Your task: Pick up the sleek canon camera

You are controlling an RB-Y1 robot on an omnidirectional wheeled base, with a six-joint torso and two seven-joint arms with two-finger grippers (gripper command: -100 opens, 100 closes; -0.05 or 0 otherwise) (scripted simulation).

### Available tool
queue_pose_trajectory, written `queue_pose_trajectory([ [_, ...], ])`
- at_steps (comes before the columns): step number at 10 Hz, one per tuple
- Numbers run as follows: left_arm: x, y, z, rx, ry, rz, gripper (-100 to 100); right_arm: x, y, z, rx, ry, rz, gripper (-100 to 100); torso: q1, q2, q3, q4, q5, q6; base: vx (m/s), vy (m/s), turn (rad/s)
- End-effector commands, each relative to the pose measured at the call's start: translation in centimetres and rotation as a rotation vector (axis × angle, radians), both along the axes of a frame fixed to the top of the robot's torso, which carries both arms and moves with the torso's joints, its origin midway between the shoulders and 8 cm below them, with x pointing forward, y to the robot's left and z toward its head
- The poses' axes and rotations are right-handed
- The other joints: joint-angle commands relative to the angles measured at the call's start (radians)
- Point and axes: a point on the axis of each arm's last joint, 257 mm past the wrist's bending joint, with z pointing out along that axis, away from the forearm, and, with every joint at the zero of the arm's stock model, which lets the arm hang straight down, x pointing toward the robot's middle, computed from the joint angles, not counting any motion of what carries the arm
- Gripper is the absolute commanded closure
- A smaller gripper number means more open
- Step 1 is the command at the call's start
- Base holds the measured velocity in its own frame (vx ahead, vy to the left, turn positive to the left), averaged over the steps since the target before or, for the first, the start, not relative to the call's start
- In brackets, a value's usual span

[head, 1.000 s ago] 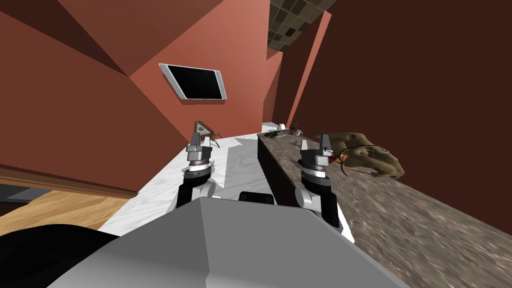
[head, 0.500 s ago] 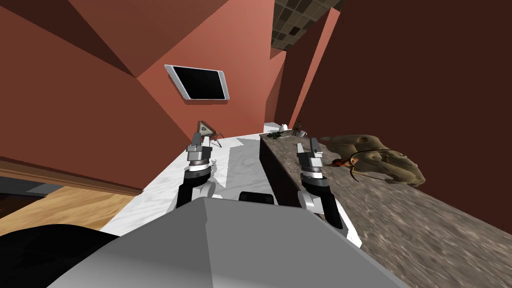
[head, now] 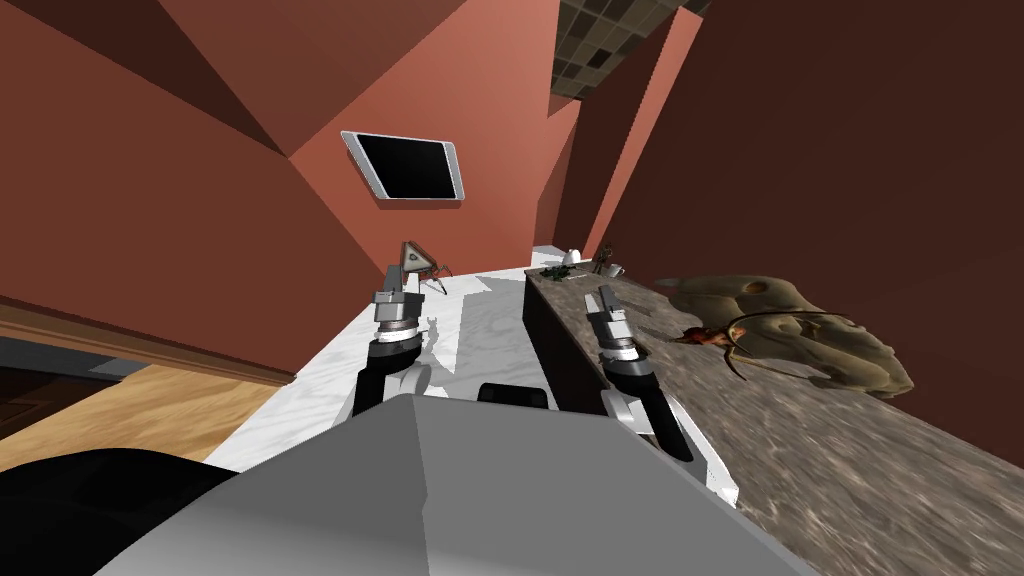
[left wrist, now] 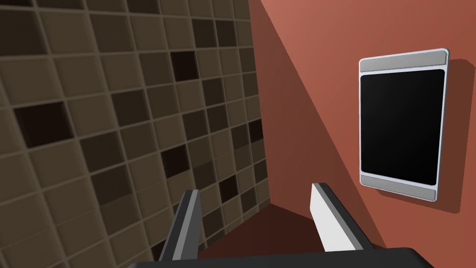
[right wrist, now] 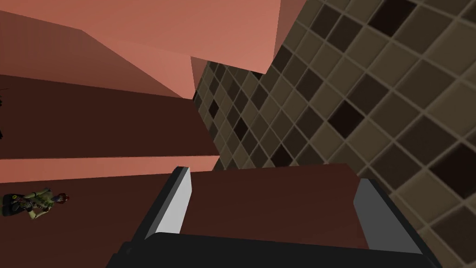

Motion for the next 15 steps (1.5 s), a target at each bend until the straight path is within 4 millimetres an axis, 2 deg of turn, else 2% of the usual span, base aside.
queue_pose_trajectory([
  [1,0.0,0.0,0.0,0.0,0.0,0.0,0,0.2,0.3,-2.0,-0.057,0.046,0.012,-100,0.0,0.0,0.0,0.0,0.0,0.0,0.08,0.065,0.089],
  [3,0.0,0.0,0.0,0.0,0.0,0.0,0,0.1,0.6,-2.3,-0.098,0.054,0.034,-100,0.0,-0.001,0.0,0.0,0.0,0.0,0.05,0.045,0.025],
  [4,0.0,0.0,0.0,0.0,0.0,0.0,0,0.2,0.8,-4.2,-0.143,0.096,0.041,-100,-0.001,0.001,0.001,0.0,0.0,0.0,0.049,0.055,0.087],
  [5,0.0,0.0,0.0,0.0,0.0,0.0,0,0.1,1.0,-4.4,-0.171,0.101,0.056,-100,0.0,0.001,0.001,0.0,0.0,0.0,0.051,0.045,0.061],
  [6,0.0,0.0,0.0,0.0,0.0,0.0,0,0.1,1.0,-6.5,-0.213,0.146,0.061,-100,-0.001,0.001,0.0,0.0,0.0,0.0,0.084,0.062,0.125],
  [8,0.0,0.0,0.0,0.0,0.0,0.0,0,-0.1,1.2,-6.9,-0.26,0.154,0.086,-100,0.0,-0.001,-0.001,0.0,0.0,0.0,0.057,0.04,0.011],
  [9,0.0,0.0,0.0,0.0,0.0,0.0,0,-0.2,1.0,-9.1,-0.306,0.201,0.094,-100,-0.002,0.001,0.0,0.0,0.0,0.0,0.063,0.035,0.101],
  [11,0.0,0.0,0.0,0.0,0.0,0.0,0,-0.4,1.2,-9.4,-0.346,0.208,0.115,-100,-0.001,0.0,0.0,0.0,0.0,0.0,0.043,0.029,0.028],
  [12,0.0,0.0,0.0,0.0,0.0,0.0,0,-0.7,0.8,-11.7,-0.397,0.258,0.125,-100,-0.002,0.002,0.001,0.0,0.0,0.0,0.077,0.046,0.108],
  [14,0.0,0.0,0.0,0.0,0.0,0.0,0,-0.9,0.9,-12.0,-0.435,0.264,0.144,-100,-0.001,-0.001,-0.001,0.0,0.0,0.0,0.056,0.03,0.021],
  [15,0.0,0.0,0.0,0.0,0.0,0.0,0,-1.3,0.3,-14.4,-0.482,0.315,0.152,-100,-0.002,0.001,0.001,0.0,0.0,0.0,0.052,0.03,0.106],
])
